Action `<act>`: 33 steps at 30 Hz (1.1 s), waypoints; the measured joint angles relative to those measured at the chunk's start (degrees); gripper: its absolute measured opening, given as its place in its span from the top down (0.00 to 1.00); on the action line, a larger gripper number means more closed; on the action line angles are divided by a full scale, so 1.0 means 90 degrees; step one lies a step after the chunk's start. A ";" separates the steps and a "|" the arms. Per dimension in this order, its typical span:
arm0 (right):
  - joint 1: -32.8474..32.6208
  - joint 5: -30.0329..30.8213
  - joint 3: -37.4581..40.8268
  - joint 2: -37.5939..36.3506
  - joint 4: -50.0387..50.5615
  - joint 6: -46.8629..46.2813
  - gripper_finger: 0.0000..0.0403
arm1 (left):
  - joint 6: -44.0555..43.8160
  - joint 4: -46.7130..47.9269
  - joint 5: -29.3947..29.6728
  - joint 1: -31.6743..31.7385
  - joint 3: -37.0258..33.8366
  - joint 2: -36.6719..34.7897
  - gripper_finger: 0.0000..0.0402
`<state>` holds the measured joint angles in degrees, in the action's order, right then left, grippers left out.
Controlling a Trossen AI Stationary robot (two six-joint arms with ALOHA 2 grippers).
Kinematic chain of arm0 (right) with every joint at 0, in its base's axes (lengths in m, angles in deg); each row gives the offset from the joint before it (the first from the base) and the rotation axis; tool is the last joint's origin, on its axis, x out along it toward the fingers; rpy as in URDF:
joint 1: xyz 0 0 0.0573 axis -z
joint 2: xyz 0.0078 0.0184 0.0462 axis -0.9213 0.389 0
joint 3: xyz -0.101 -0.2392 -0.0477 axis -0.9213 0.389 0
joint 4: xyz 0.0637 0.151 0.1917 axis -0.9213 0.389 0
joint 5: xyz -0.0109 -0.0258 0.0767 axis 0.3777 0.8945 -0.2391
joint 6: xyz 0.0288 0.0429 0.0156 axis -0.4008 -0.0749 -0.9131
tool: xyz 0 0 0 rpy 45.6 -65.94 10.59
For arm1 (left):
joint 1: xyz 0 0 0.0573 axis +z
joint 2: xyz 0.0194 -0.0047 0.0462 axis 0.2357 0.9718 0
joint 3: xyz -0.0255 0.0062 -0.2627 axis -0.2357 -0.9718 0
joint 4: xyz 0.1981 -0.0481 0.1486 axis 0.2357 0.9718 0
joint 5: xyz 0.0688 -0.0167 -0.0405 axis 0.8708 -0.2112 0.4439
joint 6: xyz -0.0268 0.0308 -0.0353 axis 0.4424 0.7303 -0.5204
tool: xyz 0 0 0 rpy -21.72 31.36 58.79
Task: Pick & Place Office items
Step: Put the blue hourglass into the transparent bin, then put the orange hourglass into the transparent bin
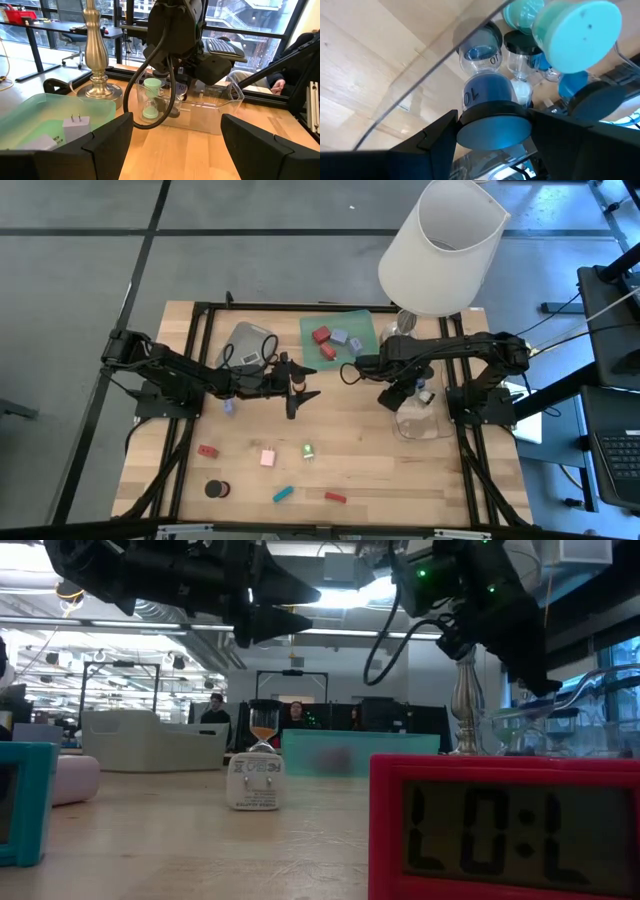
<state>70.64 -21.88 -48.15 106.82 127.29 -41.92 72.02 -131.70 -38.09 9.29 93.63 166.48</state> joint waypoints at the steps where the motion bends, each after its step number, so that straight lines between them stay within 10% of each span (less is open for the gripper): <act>1: -0.0002 0.0007 0.0004 0.0000 -0.0032 -0.0003 0.44 | -0.0003 0.0015 0.0000 0.0000 0.0000 0.0000 0.26; 33: 0.0000 0.0967 -0.0386 -0.0010 0.0351 -0.0064 0.21 | -0.0054 0.0040 0.0048 0.0015 0.0000 0.0000 0.26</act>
<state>70.64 -13.17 -51.62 106.73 130.45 -42.50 71.53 -131.34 -37.66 9.43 93.63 166.48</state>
